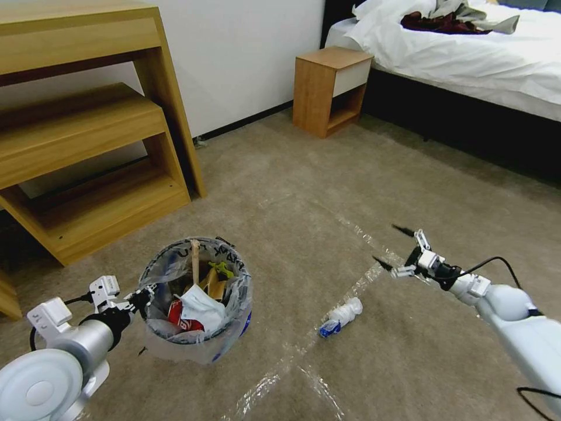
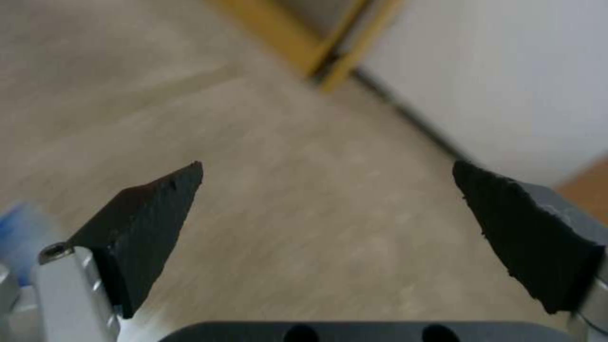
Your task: Pick up the trash bin and place the garbage on the floor into it.
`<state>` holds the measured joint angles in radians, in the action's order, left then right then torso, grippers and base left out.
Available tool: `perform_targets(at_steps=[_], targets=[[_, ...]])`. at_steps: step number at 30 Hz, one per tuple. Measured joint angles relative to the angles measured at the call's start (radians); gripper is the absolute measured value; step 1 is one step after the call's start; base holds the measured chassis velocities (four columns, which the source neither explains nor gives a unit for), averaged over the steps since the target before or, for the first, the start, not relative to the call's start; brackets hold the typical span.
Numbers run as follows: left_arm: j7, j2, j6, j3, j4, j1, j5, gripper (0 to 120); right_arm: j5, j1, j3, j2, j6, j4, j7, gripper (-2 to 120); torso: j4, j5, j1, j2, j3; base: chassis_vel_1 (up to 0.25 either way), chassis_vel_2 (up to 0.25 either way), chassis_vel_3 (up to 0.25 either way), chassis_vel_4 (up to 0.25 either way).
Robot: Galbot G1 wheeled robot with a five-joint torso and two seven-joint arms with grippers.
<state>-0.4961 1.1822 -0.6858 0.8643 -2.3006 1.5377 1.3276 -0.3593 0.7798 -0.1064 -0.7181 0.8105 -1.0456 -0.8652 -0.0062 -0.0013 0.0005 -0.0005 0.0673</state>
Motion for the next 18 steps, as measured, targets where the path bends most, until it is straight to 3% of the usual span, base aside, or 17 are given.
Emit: perform_targets(at_steps=[8, 18], targets=[[0.006, -0.001, -0.001, -0.006, 0.011, -0.003, -0.005, 0, 0.061, -0.024, 0.069, 0.031, 0.002, 0.049, -0.145, 100, -0.0004, -0.0002, 0.0, 0.0, 0.0, 0.0, 0.0, 0.0, 0.0], [0.008, 0.008, -0.002, -0.008, 0.009, -0.001, -0.017, 0, 0.153, -0.193, 0.23, 0.007, 0.002, 0.119, -0.26, 100, -0.0001, -0.0009, 0.0, 0.0, 0.0, 0.0, 0.0, 0.0, 0.0]])
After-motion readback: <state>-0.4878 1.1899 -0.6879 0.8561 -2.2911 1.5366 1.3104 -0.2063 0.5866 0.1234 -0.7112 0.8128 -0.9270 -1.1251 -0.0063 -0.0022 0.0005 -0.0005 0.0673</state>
